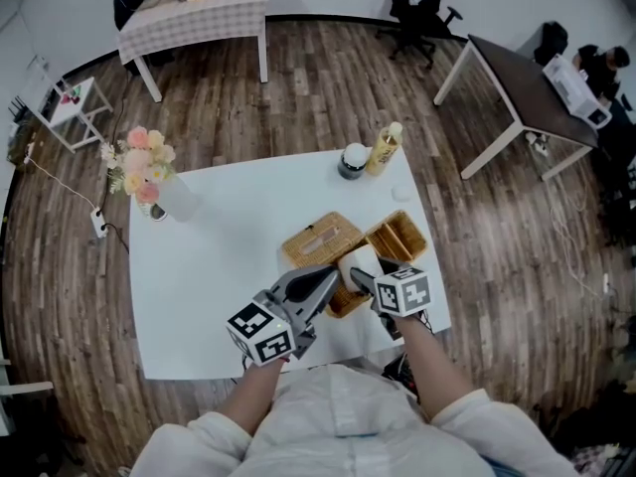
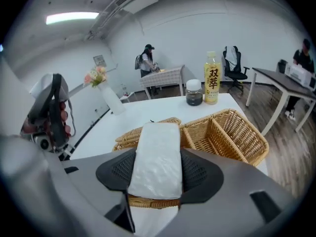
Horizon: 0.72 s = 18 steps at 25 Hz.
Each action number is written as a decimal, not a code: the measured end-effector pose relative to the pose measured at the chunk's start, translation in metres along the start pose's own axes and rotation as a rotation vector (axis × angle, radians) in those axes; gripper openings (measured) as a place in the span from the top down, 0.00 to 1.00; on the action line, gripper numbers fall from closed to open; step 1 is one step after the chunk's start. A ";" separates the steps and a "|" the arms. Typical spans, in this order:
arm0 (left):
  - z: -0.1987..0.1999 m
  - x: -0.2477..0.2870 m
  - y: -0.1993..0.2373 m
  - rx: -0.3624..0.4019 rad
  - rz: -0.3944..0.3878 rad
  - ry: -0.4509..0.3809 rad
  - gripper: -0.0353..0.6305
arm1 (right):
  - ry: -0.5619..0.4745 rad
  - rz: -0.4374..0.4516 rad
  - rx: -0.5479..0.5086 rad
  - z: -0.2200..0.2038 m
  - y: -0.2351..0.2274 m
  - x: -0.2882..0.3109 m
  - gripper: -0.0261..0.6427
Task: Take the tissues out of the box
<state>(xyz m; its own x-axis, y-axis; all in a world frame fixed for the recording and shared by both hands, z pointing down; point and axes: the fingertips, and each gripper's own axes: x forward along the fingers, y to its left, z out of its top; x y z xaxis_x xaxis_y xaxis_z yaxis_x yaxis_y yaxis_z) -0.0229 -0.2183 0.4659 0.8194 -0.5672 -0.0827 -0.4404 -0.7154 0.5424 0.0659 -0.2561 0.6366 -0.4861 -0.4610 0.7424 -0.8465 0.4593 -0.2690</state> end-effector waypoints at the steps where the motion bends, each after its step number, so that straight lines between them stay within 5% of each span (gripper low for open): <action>1: 0.000 0.001 -0.001 0.004 -0.005 0.002 0.95 | -0.022 0.018 0.046 0.002 0.000 -0.004 0.56; 10: -0.002 0.004 -0.004 0.017 -0.039 0.027 0.95 | -0.172 0.205 0.370 0.015 0.016 -0.029 0.56; 18: -0.004 0.008 -0.013 0.023 -0.058 0.056 0.95 | -0.307 0.363 0.774 0.021 0.016 -0.051 0.56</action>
<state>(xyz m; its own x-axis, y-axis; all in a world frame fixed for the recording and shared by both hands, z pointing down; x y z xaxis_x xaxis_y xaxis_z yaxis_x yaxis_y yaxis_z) -0.0090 -0.2116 0.4616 0.8627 -0.5014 -0.0658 -0.3996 -0.7557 0.5189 0.0721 -0.2412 0.5815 -0.6937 -0.6207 0.3652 -0.4857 0.0288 -0.8736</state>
